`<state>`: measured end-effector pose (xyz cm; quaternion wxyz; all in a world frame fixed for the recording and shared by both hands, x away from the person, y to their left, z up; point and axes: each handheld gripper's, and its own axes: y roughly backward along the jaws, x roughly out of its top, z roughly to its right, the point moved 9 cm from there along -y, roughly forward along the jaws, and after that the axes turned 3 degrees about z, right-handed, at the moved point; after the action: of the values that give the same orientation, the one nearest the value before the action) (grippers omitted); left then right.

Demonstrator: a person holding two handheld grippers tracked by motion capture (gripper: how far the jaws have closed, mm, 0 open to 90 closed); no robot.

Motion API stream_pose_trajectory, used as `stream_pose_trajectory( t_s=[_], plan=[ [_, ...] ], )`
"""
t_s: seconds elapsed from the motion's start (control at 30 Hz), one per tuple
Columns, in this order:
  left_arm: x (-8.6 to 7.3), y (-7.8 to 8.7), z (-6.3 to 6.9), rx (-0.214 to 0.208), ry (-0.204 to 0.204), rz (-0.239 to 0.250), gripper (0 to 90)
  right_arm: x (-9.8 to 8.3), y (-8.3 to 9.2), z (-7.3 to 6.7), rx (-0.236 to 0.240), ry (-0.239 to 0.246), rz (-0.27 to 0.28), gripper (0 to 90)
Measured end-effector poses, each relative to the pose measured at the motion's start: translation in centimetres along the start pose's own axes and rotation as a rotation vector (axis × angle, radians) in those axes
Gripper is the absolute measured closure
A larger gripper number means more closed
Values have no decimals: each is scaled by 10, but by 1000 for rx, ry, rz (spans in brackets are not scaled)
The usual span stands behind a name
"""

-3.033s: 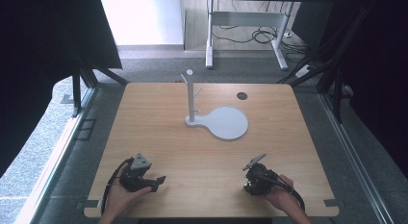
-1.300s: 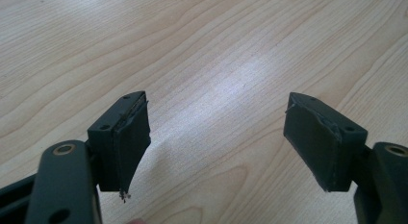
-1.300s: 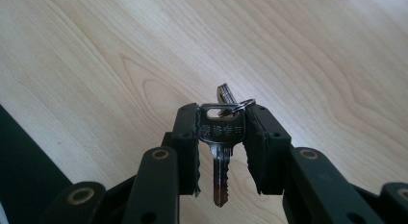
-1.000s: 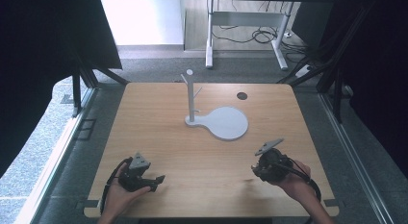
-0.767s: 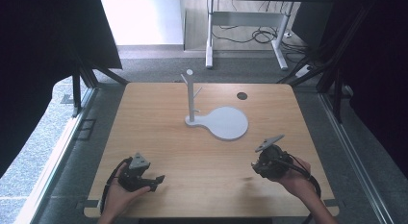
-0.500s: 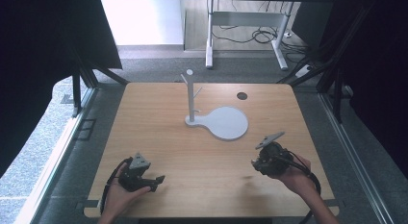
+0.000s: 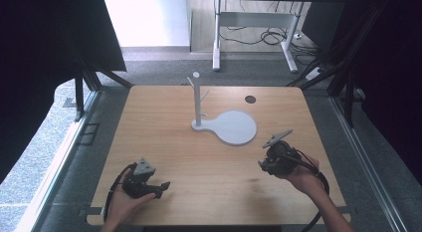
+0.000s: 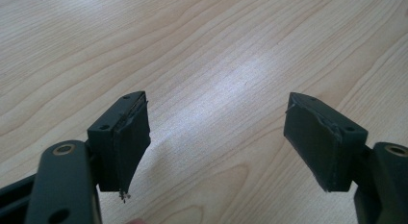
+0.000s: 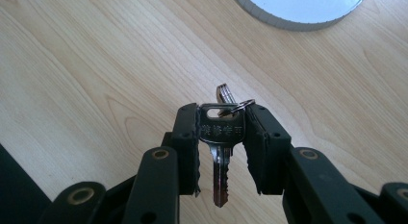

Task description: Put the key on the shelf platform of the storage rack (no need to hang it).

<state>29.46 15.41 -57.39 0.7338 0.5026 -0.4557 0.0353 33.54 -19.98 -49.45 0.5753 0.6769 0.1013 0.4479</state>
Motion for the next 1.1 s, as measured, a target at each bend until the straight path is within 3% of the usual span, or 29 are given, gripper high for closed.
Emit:
stream_pose_trajectory(
  t_s=[1.1],
  plan=[
    [-1, 0, -1, -1, 5, 1, 245, 30, -8, 7, 15, 1, 20, 676]
  ],
)
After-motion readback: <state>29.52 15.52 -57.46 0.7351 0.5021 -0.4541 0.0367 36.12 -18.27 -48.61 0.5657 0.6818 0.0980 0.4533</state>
